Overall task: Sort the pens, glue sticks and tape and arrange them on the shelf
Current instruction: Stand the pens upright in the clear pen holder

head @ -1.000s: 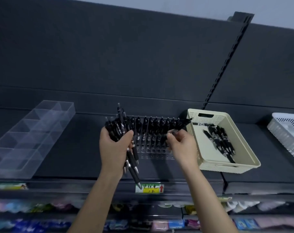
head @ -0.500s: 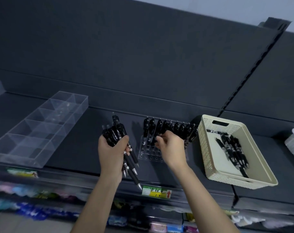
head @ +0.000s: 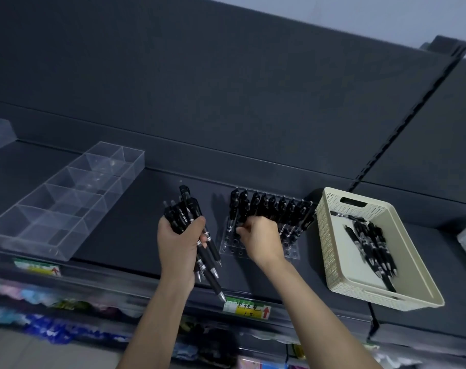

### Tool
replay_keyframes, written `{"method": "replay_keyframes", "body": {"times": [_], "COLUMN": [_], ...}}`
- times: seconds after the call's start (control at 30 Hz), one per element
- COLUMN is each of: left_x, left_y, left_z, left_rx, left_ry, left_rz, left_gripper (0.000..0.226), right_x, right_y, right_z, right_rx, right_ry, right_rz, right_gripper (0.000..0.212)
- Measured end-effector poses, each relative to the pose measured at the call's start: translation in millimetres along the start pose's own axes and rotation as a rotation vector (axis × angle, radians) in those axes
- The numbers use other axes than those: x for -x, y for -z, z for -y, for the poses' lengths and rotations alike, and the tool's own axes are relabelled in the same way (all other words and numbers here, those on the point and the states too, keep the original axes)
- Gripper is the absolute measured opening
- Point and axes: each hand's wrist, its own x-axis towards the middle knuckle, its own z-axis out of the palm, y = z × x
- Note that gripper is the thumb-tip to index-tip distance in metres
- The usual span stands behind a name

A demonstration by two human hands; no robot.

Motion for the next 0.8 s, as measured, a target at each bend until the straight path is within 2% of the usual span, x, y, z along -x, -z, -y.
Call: {"method": "replay_keyframes", "body": {"times": [0.17,0.2,0.27,0.37,0.5,0.6,0.73,0.8], "left_x": [2,3,5,10,16,16,11,9], "left_y": [-1,-1,-2,-5,-10,-10,-3,0], "left_z": [2,1,1,2,5,6,10,11], "left_rx": [-0.021,-0.025,-0.038,-0.083,-0.14,-0.132,0.0,0.084], "left_ry": [0.001,0.001,0.002,0.009,-0.019,-0.001,0.123,0.193], "left_rz": [0.017,0.025,0.04,0.09,0.166,0.126,0.05,0.03], "left_gripper": [0.02,0.021,0.021,0.022,0.021,0.023,0.021,0.017], "right_x": [1,6,21,40,43,40,33,29], "right_y": [6,8,13,20,23,21,29,33], "right_z": [0,0,5,19,23,13,1,-3], "right_rx": [0.004,-0.041,-0.279,-0.628,-0.678,-0.492,-0.315,-0.248], "right_ry": [-0.024,-0.037,-0.067,-0.028,0.081,0.059,0.007,-0.037], "right_rz": [0.053,0.055,0.076,0.196,0.242,0.132,-0.2,-0.297], "right_gripper": [0.019,0.017,0.012,0.004,0.007,0.014,0.014,0.011]}}
